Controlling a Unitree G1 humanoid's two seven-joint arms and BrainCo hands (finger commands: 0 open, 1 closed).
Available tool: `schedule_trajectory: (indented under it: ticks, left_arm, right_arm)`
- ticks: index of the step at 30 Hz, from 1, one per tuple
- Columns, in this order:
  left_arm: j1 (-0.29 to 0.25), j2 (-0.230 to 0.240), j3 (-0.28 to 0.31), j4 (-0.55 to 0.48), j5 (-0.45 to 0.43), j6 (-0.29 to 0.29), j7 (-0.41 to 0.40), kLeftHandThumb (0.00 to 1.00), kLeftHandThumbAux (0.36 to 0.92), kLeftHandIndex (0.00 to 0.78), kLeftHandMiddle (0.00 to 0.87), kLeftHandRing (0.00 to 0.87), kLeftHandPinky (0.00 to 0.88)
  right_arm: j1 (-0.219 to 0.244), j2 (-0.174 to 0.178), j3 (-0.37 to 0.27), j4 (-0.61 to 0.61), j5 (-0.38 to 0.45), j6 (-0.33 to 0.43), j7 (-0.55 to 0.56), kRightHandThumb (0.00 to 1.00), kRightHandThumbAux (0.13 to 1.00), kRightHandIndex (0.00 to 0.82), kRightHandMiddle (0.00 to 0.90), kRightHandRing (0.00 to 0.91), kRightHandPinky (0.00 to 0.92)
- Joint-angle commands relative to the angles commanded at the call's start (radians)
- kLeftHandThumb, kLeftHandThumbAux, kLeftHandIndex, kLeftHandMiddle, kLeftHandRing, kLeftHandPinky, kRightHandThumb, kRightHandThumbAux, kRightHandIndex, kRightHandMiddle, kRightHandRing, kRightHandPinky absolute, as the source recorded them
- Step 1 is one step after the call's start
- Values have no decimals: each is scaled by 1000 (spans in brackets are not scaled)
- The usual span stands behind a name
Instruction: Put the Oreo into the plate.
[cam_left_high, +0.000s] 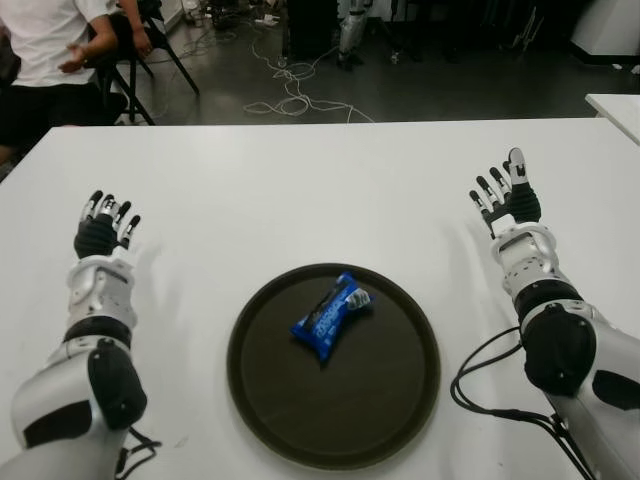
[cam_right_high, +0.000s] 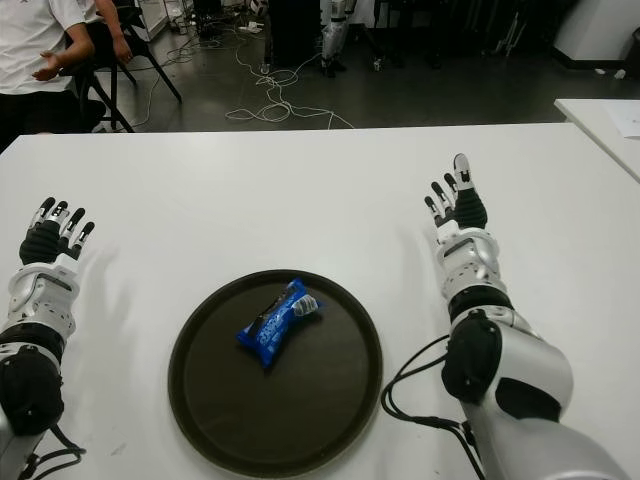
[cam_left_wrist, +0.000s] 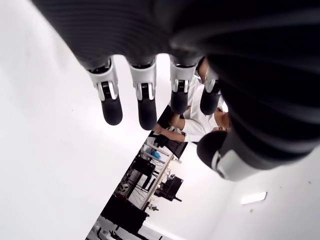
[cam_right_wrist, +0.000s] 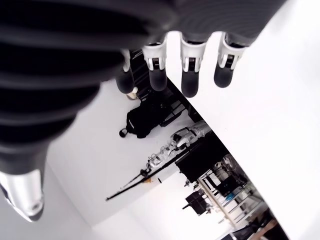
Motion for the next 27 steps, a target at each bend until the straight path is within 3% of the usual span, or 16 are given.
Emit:
schedule_trajectory:
  ticks: [4, 8, 13, 22, 27]
  left_arm:
    - [2, 0, -2, -1, 2, 0, 2, 79, 650, 22, 96, 119, 154]
    - [8, 2, -28, -1, 34, -15, 27, 132, 655, 46, 130, 157, 206]
    - [22, 7, -114, -5, 137, -61, 132, 172, 671, 78, 175, 198, 233]
    - [30, 0, -194, -12, 235, -108, 253, 199, 708, 61, 148, 155, 150]
    - [31, -2, -205, -12, 246, -108, 286, 209, 721, 55, 139, 143, 134]
  right_arm:
    - [3, 0, 10, 0, -12, -14, -7, 0, 610, 0, 60, 77, 79]
    - [15, -5, 98, 0, -116, -61, -103, 0, 645, 0, 67, 86, 91]
    - [28, 4, 201, -8, -235, -134, -212, 0, 695, 3, 67, 76, 73]
    - [34, 5, 241, -6, -280, -164, -264, 0, 729, 0, 41, 26, 14]
    - [38, 2, 256, -4, -289, -170, -274, 0, 737, 10, 48, 22, 4]
